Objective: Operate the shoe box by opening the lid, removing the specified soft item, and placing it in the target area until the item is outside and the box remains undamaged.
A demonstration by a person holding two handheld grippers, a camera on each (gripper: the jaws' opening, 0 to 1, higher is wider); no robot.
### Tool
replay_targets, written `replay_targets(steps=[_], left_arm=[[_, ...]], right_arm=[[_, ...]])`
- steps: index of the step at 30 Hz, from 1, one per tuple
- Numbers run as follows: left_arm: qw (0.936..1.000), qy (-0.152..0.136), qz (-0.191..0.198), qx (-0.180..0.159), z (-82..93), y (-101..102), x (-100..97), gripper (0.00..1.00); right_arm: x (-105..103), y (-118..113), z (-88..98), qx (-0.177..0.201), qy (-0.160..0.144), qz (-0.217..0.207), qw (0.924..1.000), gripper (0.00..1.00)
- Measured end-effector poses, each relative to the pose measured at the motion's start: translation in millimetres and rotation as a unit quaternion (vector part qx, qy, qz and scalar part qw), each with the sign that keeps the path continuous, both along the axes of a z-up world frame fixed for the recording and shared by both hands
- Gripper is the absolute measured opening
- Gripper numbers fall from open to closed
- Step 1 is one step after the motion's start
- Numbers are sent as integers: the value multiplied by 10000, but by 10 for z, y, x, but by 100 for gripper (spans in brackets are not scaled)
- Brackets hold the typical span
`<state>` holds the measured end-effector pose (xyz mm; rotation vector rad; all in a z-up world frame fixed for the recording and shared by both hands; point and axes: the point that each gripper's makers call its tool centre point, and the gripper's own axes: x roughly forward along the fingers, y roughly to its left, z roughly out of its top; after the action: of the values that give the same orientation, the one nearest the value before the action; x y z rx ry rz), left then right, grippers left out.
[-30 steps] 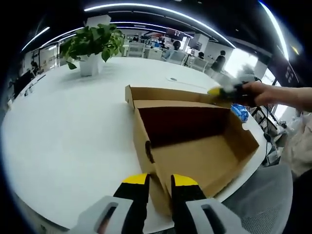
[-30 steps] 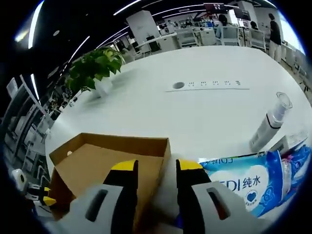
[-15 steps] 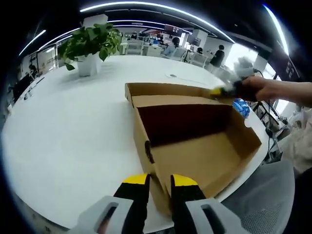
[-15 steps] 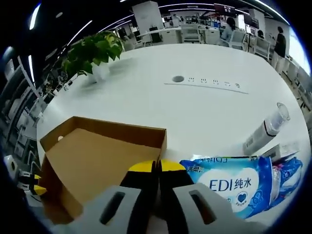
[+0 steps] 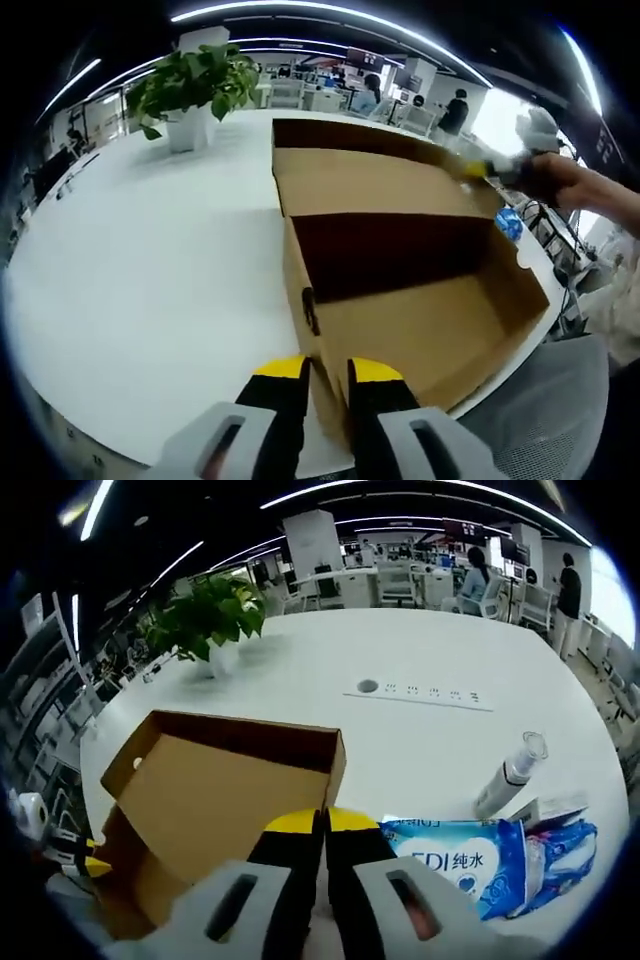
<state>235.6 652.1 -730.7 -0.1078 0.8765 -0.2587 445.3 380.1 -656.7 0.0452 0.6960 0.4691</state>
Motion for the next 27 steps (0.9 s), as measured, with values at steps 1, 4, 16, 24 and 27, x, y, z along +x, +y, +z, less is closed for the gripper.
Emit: replay_targets(steps=[1,4,16,24,27], left_arm=[[10000,10,32,7,-3,8,3,14],[9998,51,181,10,-15,44,13,12],[9982,165,581,-60,-36,95,40,8],[9962,166,823,-235,-14,5,45,12],[9939,168,1033,-340,-9,1,65,12]], right_arm=[[-16,9,70,21,-113,40,9999,0],[-71,25,198,82,-283,91,9995,0],[-499,0,615,137,-955,373,9946,0],[-794,67,747,105,-1278,730,9891,0],[-921,99,731,53,-1351,875,9869,0]])
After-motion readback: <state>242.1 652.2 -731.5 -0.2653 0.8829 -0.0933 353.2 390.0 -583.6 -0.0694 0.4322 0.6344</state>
